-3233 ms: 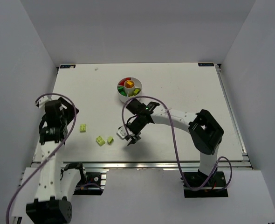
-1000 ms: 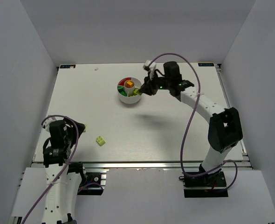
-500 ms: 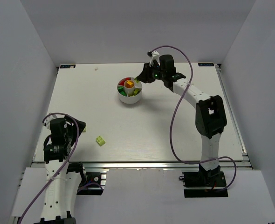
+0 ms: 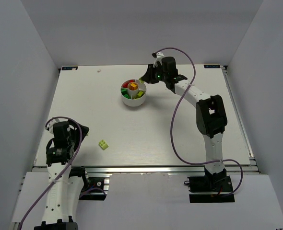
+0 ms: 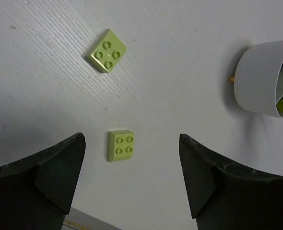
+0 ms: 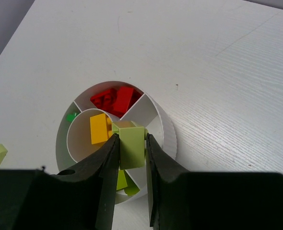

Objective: Sort the legos into containers by color

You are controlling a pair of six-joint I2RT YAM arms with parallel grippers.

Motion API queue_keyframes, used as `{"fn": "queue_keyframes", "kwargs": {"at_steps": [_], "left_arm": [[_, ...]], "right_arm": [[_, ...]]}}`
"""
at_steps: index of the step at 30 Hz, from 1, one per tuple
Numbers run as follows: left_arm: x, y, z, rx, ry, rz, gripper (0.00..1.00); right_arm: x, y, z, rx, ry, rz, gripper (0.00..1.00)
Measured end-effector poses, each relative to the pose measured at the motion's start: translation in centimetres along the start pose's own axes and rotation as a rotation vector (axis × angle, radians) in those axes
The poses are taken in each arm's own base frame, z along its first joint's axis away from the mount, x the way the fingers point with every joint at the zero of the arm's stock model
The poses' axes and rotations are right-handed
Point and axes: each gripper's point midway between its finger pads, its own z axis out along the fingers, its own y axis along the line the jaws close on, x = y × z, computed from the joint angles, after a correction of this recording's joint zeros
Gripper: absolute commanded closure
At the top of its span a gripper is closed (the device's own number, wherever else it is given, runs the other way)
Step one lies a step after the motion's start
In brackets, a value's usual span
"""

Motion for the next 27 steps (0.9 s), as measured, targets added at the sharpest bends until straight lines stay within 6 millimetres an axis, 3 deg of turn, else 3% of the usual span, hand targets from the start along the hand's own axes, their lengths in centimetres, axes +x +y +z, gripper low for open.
{"fn": "queue_keyframes", "kwargs": {"at_steps": [5,9,10,12,16,20,24,26,27], "left_arm": [[0.2,0.2,0.4,-0.018,0.016,0.002,0.12],[0.2,0.2,0.4,-0.018,0.017,0.002,0.12],[0.2,0.2,0.4,-0.017,0.016,0.002,0.12],[0.2,0.2,0.4,-0.016,0.015,0.002,0.12],[0.3,0.3,0.6,-0.019,0.017,0.0,0.14],[0.3,0.4,1.0,-0.033,0.019,-0.013,0.27],[0.4,0.9,1.8,-0.078,0.033,-0.023,0.62],[0.5,1.2,2.4,-0.111,0.052,-0.018,0.62],[0.7,1.4,2.7,-0.132,0.07,-0.007,0.58]], "right_arm": [[0.9,-0.6,0.6,0.009,0.011,0.002,0.91],[2.3,-1.2,1.3,0.015,0.036,0.004,0.75],[2.5,-1.4,1.4,0.016,0.041,0.004,0.64],[3.0,-1.6,1.6,0.018,0.05,0.001,0.53],[3.0,-1.7,1.7,0.017,0.049,-0.009,0.47],[2.9,-1.6,1.7,0.009,0.046,-0.016,0.38],[2.5,-0.7,0.7,-0.066,0.05,-0.083,0.12],[2.3,0.7,-1.1,-0.162,0.053,-0.152,0.11],[2.1,1.7,-2.4,-0.227,0.049,-0.199,0.11]]}}
